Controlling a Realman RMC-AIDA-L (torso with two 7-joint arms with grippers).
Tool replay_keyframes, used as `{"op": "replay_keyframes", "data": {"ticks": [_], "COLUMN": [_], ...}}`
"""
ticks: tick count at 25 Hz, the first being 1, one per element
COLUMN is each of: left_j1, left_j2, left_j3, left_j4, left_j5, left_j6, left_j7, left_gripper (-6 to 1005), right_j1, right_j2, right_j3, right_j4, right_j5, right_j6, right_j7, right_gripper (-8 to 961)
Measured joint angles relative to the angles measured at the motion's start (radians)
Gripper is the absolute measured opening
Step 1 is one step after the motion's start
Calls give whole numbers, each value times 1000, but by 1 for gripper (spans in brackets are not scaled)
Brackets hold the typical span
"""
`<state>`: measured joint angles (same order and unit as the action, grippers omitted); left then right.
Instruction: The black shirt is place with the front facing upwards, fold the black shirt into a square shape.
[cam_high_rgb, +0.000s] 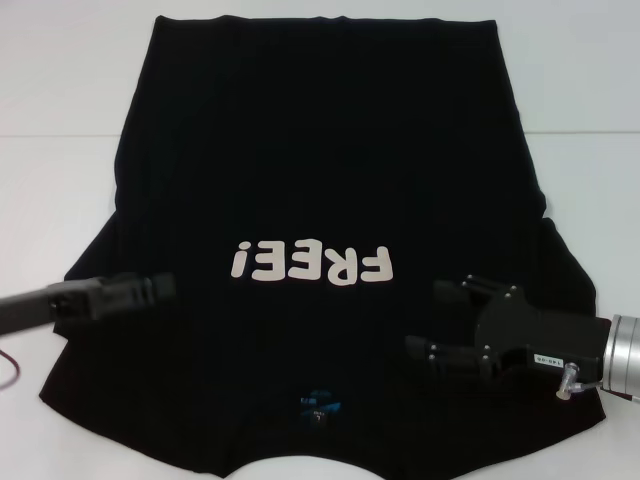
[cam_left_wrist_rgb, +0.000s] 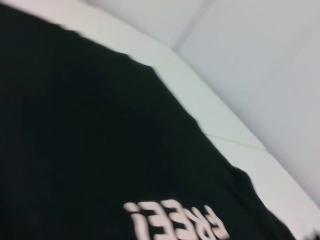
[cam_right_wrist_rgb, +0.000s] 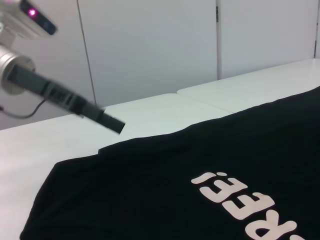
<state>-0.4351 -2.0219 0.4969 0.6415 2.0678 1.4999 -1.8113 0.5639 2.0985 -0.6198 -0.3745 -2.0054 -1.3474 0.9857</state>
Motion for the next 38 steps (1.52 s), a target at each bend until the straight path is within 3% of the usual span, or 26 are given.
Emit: {"op": "replay_keyframes", "data": {"ticks": [3,5,7,12,17,27,38], "left_j1": [-28,-42,-43,-46,-66,-75,-70], "left_j2": [64,94,106,112,118,124,111], "left_j3": [3,4,4,7,6,13,16], "left_j4": [-33,-58,-57,-47,-44,-46,-51], "left_j5": [17,28,32,118,201,229,238], "left_j6": [-36,-60,-86,-180,-192,-198,-242], "left_j7": [-241,-331,-388,-483,-540,-569,-570], "left_gripper": [947,947,946,945,945,944,943], "right_j1": [3,7,12,19,22,26,27], "right_j2": [0,1,1,2,2,2,2], "right_j3": [0,-5,-10,-12,-12,-12,-12], "right_j4": [4,10,17,28,28,29,38], "right_j5": [0,-1,-1,-1,-1,-2,3], "right_j6": [-4,-3,-1,-1,-1,-5,-6], "right_j7": [-1,-1,-1,-1,4,6,1], "right_gripper": [915,915,914,914,915,912,915]}}
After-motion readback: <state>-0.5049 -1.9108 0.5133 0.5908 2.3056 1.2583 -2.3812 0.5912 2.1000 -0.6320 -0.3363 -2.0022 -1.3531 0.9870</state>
